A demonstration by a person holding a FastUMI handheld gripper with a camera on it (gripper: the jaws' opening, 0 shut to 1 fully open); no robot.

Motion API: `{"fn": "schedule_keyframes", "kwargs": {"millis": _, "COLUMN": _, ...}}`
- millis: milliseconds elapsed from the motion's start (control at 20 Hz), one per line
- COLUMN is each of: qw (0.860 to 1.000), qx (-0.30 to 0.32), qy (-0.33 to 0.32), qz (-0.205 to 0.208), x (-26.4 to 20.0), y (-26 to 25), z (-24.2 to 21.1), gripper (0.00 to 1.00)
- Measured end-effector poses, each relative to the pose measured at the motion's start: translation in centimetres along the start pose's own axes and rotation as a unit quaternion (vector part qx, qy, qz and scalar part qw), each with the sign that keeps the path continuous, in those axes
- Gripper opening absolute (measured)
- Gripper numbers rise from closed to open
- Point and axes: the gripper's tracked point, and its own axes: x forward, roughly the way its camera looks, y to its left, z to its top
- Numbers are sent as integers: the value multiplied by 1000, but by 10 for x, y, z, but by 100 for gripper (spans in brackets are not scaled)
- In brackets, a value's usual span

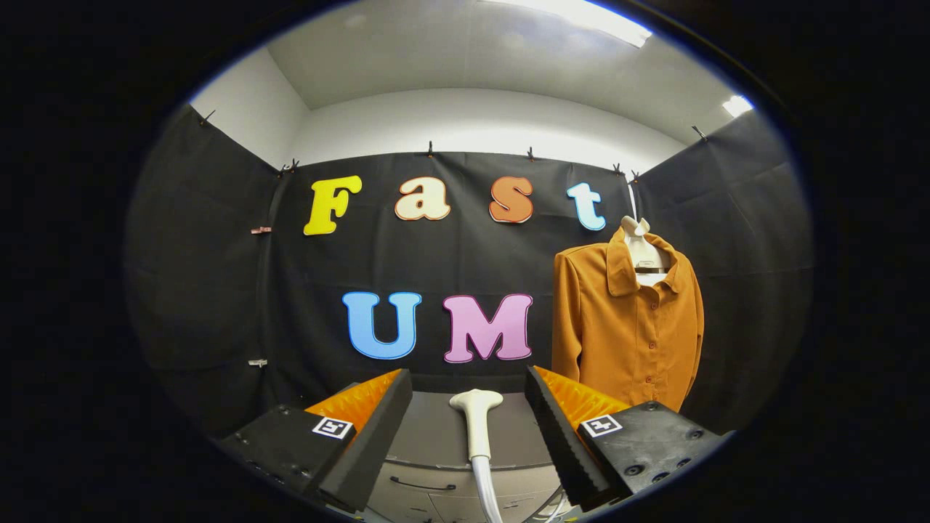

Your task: Iron the clothes twice with a garment steamer, once on the left side and once on the right side.

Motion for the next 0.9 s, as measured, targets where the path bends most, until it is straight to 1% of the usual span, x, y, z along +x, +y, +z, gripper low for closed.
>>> {"fn": "schedule_keyframes", "kwargs": {"millis": 550, "qw": 999, "qx": -6, "qy": 23, "qz": -43, "x": 14, "y": 4, "z": -23, "gripper": 98}}
{"fn": "schedule_keyframes", "kwargs": {"millis": 700, "qw": 999, "qx": -4, "qy": 31, "qz": -43, "x": 30, "y": 2, "z": -32, "gripper": 98}}
{"fn": "schedule_keyframes", "kwargs": {"millis": 900, "qw": 998, "qx": 8, "qy": 50, "qz": -29, "x": 68, "y": 0, "z": -50, "gripper": 98}}
